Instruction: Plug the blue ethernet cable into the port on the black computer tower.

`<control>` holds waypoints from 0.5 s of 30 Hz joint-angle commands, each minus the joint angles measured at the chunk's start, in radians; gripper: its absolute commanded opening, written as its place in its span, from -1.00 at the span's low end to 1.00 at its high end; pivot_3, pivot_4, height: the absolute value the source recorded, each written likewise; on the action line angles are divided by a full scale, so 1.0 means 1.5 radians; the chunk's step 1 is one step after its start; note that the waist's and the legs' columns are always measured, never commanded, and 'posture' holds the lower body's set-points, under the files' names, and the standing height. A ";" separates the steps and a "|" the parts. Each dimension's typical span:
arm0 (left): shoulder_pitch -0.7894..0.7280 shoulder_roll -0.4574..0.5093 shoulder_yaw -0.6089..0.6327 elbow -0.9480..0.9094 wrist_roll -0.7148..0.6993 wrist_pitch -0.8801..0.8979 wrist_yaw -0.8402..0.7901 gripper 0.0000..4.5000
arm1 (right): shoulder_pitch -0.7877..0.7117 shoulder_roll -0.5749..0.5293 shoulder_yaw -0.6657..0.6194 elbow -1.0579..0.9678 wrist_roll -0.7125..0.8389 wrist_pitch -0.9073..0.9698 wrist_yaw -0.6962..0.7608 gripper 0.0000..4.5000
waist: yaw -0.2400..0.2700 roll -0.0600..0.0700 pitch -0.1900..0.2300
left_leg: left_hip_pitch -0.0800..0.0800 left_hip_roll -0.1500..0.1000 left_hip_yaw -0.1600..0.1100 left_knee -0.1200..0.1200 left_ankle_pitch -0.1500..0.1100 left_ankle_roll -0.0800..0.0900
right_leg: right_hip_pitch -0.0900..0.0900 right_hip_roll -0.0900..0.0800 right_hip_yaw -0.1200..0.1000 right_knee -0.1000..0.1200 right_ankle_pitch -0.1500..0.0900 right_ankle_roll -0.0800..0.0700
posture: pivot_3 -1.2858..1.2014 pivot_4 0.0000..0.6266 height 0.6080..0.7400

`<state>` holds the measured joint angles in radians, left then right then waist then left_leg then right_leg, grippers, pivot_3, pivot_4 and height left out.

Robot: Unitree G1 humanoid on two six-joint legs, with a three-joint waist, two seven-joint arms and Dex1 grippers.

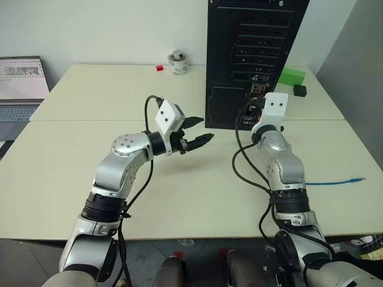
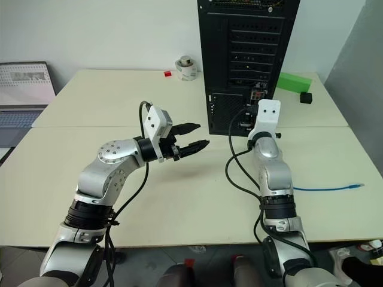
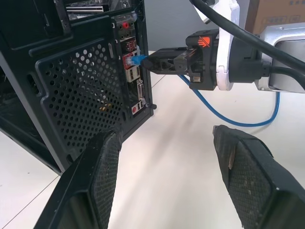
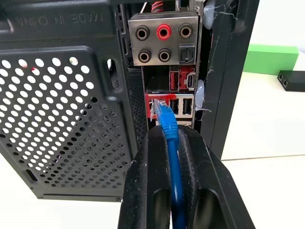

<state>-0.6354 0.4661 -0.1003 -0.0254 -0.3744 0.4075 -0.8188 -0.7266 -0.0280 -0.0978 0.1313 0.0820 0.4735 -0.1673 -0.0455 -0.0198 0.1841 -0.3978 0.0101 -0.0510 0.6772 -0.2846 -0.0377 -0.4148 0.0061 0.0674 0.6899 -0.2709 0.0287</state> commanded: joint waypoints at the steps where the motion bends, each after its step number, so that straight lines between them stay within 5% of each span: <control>1: -0.013 0.002 0.017 0.000 0.002 -0.013 -0.007 0.42 | -0.025 0.027 0.005 -0.009 -0.019 -0.036 -0.038 -1.00 | -0.003 0.000 0.000 | 0.000 0.000 0.000 0.000 0.000 0.000 | 0.000 0.000 0.000 0.000 0.000 0.000 | 0.03 -0.52 1.00; 15: -0.045 0.014 0.018 0.049 0.026 -0.023 -0.025 0.42 | -0.101 0.054 0.010 0.092 -0.035 -0.098 -0.053 -1.00 | -0.013 0.000 0.000 | 0.000 0.000 0.001 0.000 0.000 0.000 | -0.002 0.000 0.002 0.002 0.000 0.000 | 0.03 -0.52 1.00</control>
<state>-0.6750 0.4781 -0.0993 0.0537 -0.3418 0.4018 -0.8465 -0.8074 0.0514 -0.0888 0.2769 0.0357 0.3779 -0.2469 -0.0643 -0.0197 0.1842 -0.3982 0.0103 -0.0480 0.6773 -0.2845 -0.0377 -0.4191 0.0068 0.0707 0.6946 -0.2709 0.0286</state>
